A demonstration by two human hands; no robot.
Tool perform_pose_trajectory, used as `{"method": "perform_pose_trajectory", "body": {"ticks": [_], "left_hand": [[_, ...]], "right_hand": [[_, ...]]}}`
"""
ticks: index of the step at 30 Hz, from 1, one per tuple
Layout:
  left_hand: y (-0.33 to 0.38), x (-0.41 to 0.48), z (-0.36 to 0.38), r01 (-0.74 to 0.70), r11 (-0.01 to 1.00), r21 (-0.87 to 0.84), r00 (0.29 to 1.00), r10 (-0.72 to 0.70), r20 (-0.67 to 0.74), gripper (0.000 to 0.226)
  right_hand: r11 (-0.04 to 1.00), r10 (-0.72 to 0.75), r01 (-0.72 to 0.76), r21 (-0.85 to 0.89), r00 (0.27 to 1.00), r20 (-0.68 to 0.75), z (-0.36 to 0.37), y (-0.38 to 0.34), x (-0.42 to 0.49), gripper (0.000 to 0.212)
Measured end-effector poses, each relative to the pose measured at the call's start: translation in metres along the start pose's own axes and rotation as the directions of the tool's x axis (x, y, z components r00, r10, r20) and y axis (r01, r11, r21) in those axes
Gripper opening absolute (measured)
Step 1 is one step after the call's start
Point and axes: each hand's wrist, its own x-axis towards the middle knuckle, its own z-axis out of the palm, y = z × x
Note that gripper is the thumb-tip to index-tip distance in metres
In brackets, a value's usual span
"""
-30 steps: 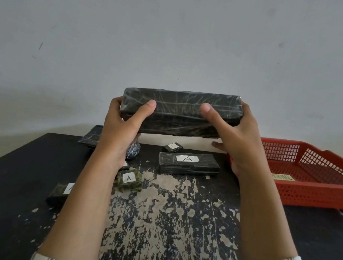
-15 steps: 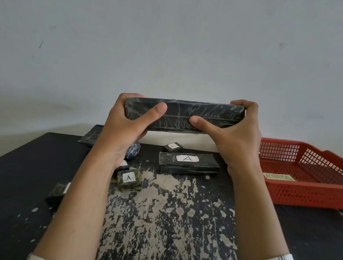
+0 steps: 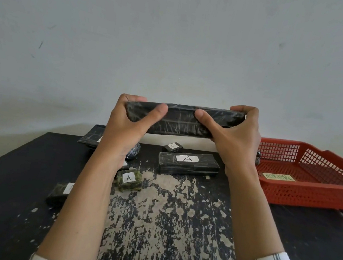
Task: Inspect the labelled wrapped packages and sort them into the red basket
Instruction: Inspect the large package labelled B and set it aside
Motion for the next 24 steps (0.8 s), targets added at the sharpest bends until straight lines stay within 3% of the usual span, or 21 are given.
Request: {"method": "perform_pose_trajectory", "body": {"ticks": [6, 12, 20, 24], "left_hand": [[0.002, -0.003, -0.003, -0.009, 1.000, -0.030, 1.000, 0.009, 0.000, 0.045], [0.001, 0.000, -0.003, 0.088, 0.985, -0.146, 0.995, -0.094, -0.039, 0.021], [0.004, -0.001, -0.004, 0.084, 0.984, -0.156, 0.995, -0.091, -0.034, 0.022], [0.010, -0.003, -0.007, 0.069, 0.985, -0.160, 0.997, -0.066, 0.026, 0.058]], "right_hand": [[0.998, -0.027, 0.024, 0.055, 0.998, 0.063, -0.004, 0.003, 0.004, 0.085], [0.970, -0.090, 0.032, 0.242, 0.968, 0.234, -0.012, -0.006, 0.005, 0.056], [0.956, -0.117, 0.026, 0.293, 0.948, 0.297, -0.012, 0.005, 0.008, 0.072], [0.948, -0.128, 0.039, 0.317, 0.956, 0.264, -0.009, 0.012, 0.012, 0.066]]}}
